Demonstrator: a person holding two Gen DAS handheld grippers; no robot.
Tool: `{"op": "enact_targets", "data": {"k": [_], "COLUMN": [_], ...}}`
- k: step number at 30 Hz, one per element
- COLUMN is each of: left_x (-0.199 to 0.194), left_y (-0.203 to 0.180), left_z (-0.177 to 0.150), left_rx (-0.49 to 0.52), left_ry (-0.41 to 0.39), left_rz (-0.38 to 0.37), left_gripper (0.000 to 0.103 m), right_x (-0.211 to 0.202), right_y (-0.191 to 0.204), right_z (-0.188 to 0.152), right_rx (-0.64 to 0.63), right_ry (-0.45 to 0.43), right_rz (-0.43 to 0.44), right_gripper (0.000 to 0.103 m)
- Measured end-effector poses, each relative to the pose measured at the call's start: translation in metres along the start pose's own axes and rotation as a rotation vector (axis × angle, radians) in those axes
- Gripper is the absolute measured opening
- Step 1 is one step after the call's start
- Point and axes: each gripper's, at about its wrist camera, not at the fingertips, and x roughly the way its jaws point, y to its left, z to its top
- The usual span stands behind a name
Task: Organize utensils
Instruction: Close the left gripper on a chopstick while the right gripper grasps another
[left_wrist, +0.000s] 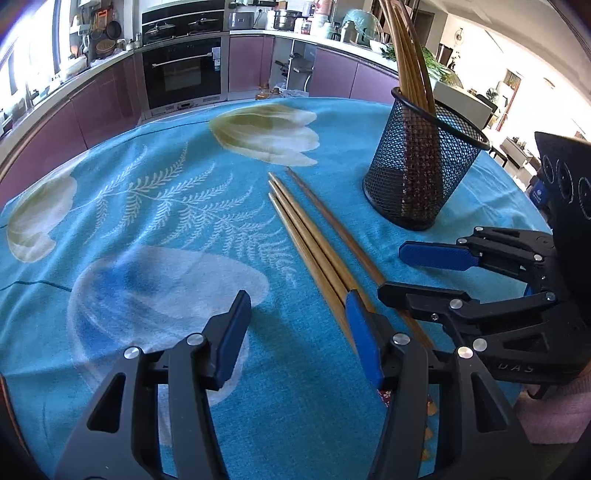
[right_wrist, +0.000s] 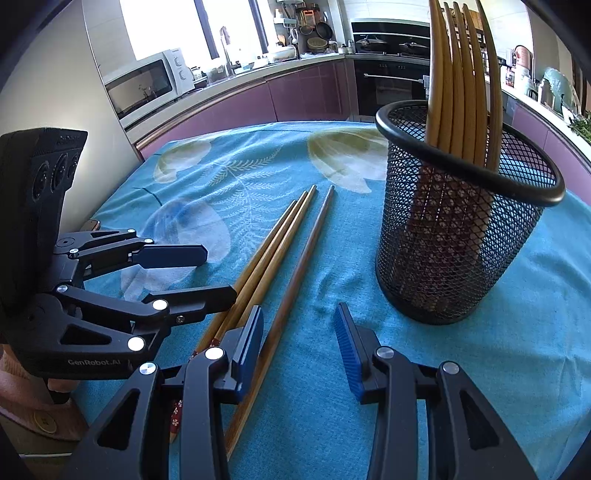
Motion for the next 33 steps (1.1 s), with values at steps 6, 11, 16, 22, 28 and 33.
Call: {"op": "enact_targets", "data": {"k": [6, 11, 16, 22, 28, 33], "left_x": [-0.001, -0.002, -0.002, 0.002, 0.002, 0.003], "left_y": [0.002, 0.004, 0.001, -0.001, 0.001, 0.001], "left_z": [0.000, 0.002, 0.002, 0.001, 0.002, 0.003], "left_rx": [-0.002, -0.014, -0.005, 0.014, 0.019, 0.023], "left_ry": [0.005, 0.009, 0.006, 0.020, 0.026, 0.031], "left_rz": [0.011, -0.005, -0.035, -0.012, -0.006, -0.008], "left_gripper": [0.044, 0.044, 0.047, 0.044, 0.039, 0.030], "right_x": [0.001, 0.004, 0.004, 0.003, 0.005, 0.010], "right_y": [0.001, 0.002, 0.002, 0.002, 0.002, 0.006], "right_z": [0.002, 0.005, 0.004, 0.004, 0.005, 0.011], "right_rx": [-0.002, -0.002, 0.000, 0.002, 0.000, -0.012], "right_ry": [-0.002, -0.004, -0.004, -0.004, -0.005, -0.005], "right_rz": [-0.002, -0.002, 0.002, 0.002, 0.000, -0.011], "right_gripper": [0.039, 0.039, 0.039, 0.039, 0.039, 0.036]}}
